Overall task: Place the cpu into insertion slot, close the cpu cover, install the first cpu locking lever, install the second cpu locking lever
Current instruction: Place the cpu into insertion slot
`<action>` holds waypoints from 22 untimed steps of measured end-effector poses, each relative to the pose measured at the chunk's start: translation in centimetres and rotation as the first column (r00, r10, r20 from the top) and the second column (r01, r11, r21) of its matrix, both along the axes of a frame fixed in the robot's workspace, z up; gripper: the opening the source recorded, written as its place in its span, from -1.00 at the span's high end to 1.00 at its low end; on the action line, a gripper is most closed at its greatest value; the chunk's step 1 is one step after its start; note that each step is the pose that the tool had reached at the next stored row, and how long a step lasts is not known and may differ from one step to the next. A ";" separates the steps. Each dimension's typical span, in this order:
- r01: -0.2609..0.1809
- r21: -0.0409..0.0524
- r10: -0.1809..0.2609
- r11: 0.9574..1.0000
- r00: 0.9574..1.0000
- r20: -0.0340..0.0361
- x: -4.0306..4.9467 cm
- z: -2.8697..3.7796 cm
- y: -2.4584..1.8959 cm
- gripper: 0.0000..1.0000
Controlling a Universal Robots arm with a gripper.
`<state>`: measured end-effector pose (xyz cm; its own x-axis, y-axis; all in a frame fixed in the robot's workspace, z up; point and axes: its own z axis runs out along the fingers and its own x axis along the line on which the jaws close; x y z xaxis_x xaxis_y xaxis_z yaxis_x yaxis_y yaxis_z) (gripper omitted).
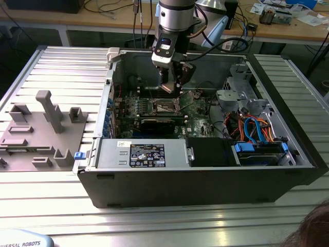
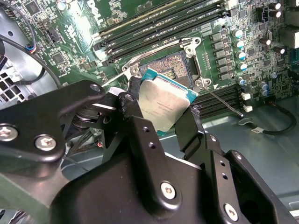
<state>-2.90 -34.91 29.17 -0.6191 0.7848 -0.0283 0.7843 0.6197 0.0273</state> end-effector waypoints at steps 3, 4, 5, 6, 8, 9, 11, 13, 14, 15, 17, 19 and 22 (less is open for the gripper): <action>0.001 0.000 -0.001 1.000 1.000 0.000 0.00 -0.01 0.00 -0.08; 0.002 0.000 -0.002 1.000 1.000 0.000 0.00 -0.01 0.00 -0.08; 0.002 0.000 -0.002 1.000 1.000 0.000 0.00 -0.01 0.00 -0.08; 0.002 0.000 -0.002 1.000 1.000 0.000 0.00 -0.01 0.00 -0.08; 0.004 0.000 -0.004 1.000 1.000 0.000 0.00 -0.02 0.00 -0.08; 0.004 0.000 -0.004 1.000 1.000 0.000 0.00 -0.02 0.00 -0.08; 0.005 0.000 -0.005 1.000 1.000 0.000 0.00 -0.02 0.00 -0.08; 0.006 0.000 -0.006 1.000 1.000 0.000 0.00 -0.02 0.00 -0.08; 0.006 0.000 -0.006 1.000 1.000 0.000 0.00 -0.02 0.00 -0.08; 0.007 0.000 -0.007 1.000 1.000 0.000 0.00 -0.02 0.00 -0.08; 0.008 0.000 -0.008 1.000 1.000 0.000 0.00 -0.03 0.00 -0.08; 0.010 0.000 -0.010 1.000 1.000 0.000 0.00 -0.03 0.00 -0.08; 0.011 0.000 -0.011 1.000 1.000 0.000 0.00 -0.03 0.00 -0.08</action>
